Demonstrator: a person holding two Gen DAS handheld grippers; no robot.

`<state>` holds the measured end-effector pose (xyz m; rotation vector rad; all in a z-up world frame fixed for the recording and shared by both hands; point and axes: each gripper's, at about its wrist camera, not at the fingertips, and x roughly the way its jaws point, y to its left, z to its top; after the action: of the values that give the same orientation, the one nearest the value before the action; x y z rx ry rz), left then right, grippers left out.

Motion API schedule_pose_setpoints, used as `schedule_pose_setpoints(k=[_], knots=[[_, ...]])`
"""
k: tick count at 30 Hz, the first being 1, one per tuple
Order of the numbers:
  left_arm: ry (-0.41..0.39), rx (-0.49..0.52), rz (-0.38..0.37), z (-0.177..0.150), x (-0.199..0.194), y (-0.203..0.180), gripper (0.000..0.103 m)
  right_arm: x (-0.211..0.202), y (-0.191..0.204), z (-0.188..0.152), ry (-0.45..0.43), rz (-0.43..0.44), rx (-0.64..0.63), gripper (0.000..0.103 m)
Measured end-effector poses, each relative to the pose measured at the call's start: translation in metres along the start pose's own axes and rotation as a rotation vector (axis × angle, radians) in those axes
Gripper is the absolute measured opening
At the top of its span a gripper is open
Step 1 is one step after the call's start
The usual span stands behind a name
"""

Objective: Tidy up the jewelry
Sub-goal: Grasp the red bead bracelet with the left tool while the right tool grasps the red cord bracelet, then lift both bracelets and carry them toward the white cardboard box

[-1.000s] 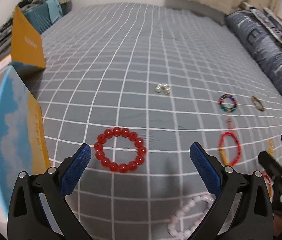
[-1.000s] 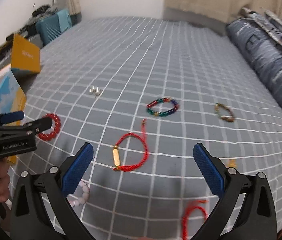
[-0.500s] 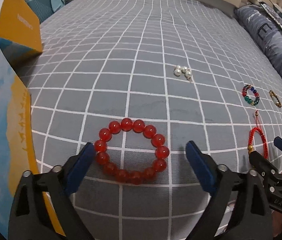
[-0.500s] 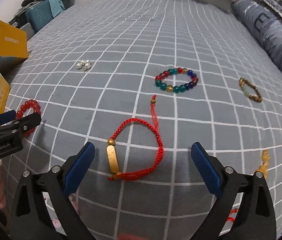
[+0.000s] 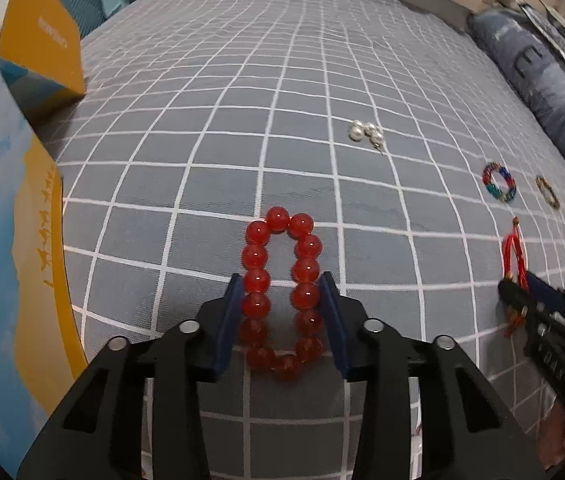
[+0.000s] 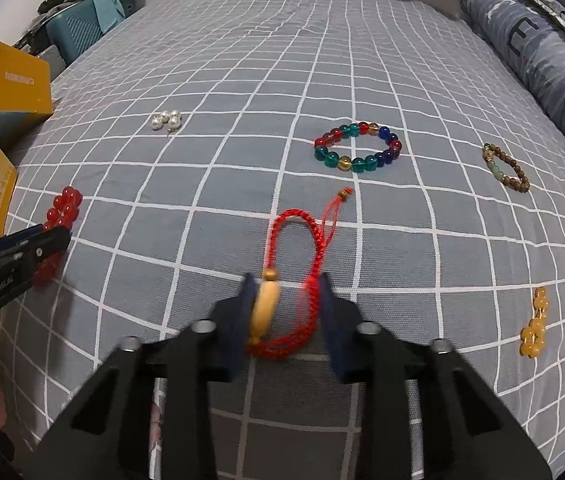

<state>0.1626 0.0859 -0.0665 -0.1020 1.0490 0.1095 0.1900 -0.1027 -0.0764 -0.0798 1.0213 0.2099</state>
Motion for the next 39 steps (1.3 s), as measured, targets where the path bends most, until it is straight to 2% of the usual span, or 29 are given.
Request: schedule_pose_setpoints(k=[1, 3, 8, 10, 11, 12, 15, 23, 26, 28, 30, 35, 38, 39], knots=[[-0.004, 0.002, -0.001, -0.001, -0.002, -0.001, 0.035, -0.001, -0.001, 0.0, -0.001, -0.001, 0.003, 0.017], [-0.004, 0.001, -0.008, -0.001, -0.004, -0.001, 0.03, -0.002, -0.001, -0.001, -0.005, 0.0, 0.012, 0.016], [-0.009, 0.009, -0.023, -0.001, -0.009, 0.0, 0.025, -0.006, 0.001, -0.002, -0.017, 0.0, 0.009, 0.014], [-0.015, 0.017, -0.02, -0.001, -0.012, -0.001, 0.017, -0.008, 0.001, -0.002, -0.02, 0.003, 0.012, 0.012], [-0.023, 0.019, -0.007, 0.0, -0.014, 0.0, 0.009, -0.009, 0.002, -0.002, -0.022, 0.005, 0.012, 0.012], [-0.024, 0.023, -0.021, 0.0, -0.015, 0.0, 0.008, -0.01, 0.002, -0.001, -0.025, 0.006, 0.012, 0.011], [-0.011, 0.024, -0.033, 0.001, -0.015, 0.0, 0.006, -0.013, 0.003, -0.001, -0.031, 0.005, 0.011, 0.007], [-0.016, 0.025, -0.03, -0.001, -0.007, 0.002, 0.006, -0.015, 0.002, -0.003, -0.032, 0.006, 0.012, 0.007], [-0.019, 0.016, -0.036, -0.002, -0.006, 0.003, 0.009, -0.015, 0.002, -0.004, -0.027, 0.011, 0.01, 0.007], [-0.025, 0.015, -0.036, -0.002, -0.006, 0.001, 0.019, -0.012, 0.001, -0.004, -0.017, 0.011, 0.015, 0.009], [-0.036, 0.024, -0.027, -0.003, -0.008, -0.002, 0.038, -0.01, 0.001, -0.004, -0.006, 0.012, 0.024, 0.01], [-0.079, 0.036, 0.01, -0.003, -0.016, -0.005, 0.054, -0.011, -0.003, -0.004, -0.005, 0.03, 0.046, 0.011], [-0.088, 0.013, 0.02, -0.002, -0.016, 0.001, 0.058, -0.014, -0.005, -0.003, -0.012, 0.035, 0.056, 0.02], [-0.085, 0.009, 0.021, -0.002, -0.014, 0.002, 0.058, -0.016, -0.006, -0.003, -0.017, 0.034, 0.06, 0.028]])
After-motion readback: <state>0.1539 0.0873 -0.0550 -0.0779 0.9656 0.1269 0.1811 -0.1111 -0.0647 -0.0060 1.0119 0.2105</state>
